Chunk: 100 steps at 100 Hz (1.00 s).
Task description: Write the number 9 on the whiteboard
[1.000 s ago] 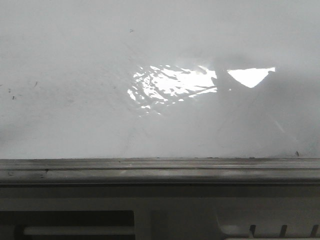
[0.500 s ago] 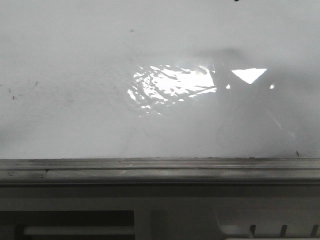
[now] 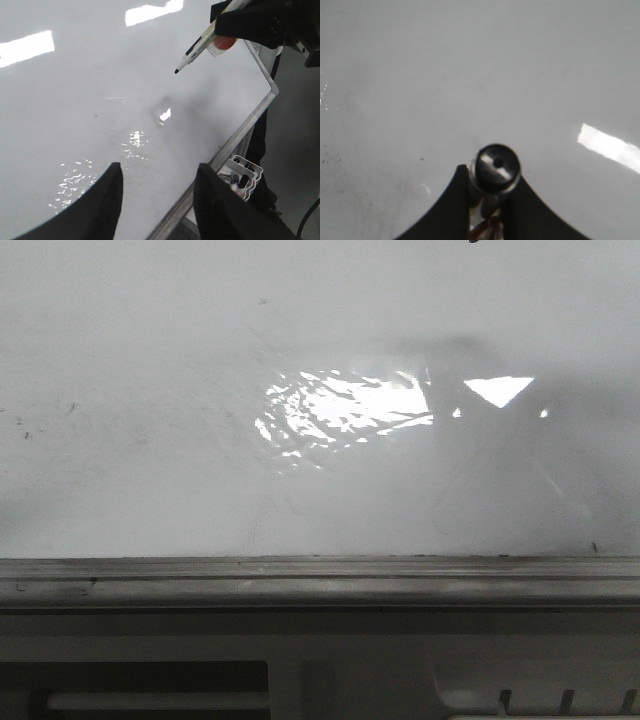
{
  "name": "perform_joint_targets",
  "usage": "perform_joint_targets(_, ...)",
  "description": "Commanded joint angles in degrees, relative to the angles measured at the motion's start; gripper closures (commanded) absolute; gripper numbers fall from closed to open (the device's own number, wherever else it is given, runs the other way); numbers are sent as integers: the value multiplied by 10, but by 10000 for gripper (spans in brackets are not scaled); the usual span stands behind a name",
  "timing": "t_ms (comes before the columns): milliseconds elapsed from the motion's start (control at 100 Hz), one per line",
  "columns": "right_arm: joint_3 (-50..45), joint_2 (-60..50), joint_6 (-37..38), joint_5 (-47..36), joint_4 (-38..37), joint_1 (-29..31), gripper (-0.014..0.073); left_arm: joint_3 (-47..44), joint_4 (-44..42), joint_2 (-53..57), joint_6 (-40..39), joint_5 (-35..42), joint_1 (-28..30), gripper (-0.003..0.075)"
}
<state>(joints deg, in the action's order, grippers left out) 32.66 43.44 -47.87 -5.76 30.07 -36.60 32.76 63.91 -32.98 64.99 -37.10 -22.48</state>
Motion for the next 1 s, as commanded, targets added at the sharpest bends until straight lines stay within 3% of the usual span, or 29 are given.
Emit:
perform_joint_targets(0, 16, 0, 1, -46, 2, 0, 638, 16, 29, -2, -5, 13, 1, 428)
perform_joint_targets(990, 16, 0, 11, -44, 2, 0, 638, 16, 44, -2, -5, 13, 1, 428)
